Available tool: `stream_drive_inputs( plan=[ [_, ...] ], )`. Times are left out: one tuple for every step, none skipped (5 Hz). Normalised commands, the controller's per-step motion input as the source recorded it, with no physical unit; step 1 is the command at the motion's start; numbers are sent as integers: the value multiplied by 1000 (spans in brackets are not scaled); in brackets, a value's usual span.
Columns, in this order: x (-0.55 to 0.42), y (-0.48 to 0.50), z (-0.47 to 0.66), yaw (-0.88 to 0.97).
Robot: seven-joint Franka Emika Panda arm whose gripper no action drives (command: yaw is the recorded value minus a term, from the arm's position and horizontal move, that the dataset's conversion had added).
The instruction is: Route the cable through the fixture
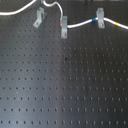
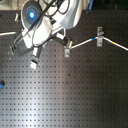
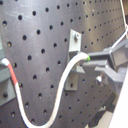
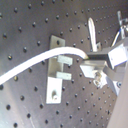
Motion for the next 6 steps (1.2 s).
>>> stream_drive_inputs(
  plan=[
    [-68, 164, 245, 817],
    [-52, 175, 240, 811],
    [-38, 189, 225, 771],
    [-20, 208, 205, 743],
    [-1, 219, 173, 711],
    [-141, 15, 154, 557]
  ],
)
